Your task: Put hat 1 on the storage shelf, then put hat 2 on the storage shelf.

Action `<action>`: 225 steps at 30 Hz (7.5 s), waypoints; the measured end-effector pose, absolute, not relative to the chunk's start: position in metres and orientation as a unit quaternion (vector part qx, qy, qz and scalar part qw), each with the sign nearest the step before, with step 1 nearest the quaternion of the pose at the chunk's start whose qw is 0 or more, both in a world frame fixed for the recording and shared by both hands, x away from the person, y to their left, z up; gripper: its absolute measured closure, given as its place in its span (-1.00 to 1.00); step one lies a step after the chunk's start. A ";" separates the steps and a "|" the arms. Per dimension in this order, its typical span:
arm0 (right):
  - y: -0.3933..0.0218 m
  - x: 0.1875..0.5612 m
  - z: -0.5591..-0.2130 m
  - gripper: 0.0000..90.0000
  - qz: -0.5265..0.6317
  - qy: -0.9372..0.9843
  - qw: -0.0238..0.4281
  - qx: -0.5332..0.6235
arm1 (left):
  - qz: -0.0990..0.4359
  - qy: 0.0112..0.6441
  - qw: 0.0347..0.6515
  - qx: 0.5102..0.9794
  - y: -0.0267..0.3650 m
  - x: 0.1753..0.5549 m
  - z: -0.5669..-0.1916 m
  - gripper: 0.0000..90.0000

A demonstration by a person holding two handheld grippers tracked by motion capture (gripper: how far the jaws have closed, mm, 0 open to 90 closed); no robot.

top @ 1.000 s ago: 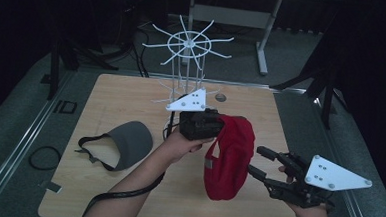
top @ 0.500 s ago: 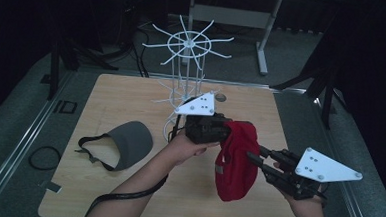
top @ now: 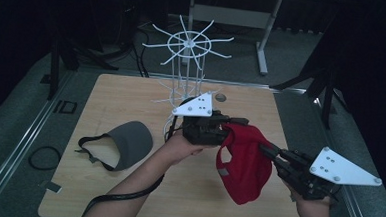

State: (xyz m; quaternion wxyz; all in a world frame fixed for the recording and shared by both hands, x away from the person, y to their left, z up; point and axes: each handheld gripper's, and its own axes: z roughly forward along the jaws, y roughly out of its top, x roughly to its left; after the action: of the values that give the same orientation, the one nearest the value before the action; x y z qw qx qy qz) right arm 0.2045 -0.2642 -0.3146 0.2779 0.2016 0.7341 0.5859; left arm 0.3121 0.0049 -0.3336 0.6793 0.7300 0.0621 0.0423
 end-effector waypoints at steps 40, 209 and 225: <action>-0.286 0.263 -0.261 0.95 0.604 0.654 0.351 0.291 | 0.158 0.196 0.636 0.730 0.103 0.275 -0.393 0.01; -0.354 0.255 -0.508 -0.62 0.536 0.716 0.241 0.378 | 0.255 0.540 0.344 0.725 0.304 0.281 -0.557 0.77; -0.357 0.252 -0.509 -0.57 0.545 0.708 0.241 0.379 | 0.294 0.497 0.390 0.717 0.297 0.266 -0.533 0.97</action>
State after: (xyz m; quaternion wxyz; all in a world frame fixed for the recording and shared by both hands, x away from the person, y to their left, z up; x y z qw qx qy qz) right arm 0.2523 -0.3566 -0.5086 0.2407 0.3794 0.7081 0.5447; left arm 0.2656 0.2972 -0.5329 0.3900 0.7173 0.4969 0.2941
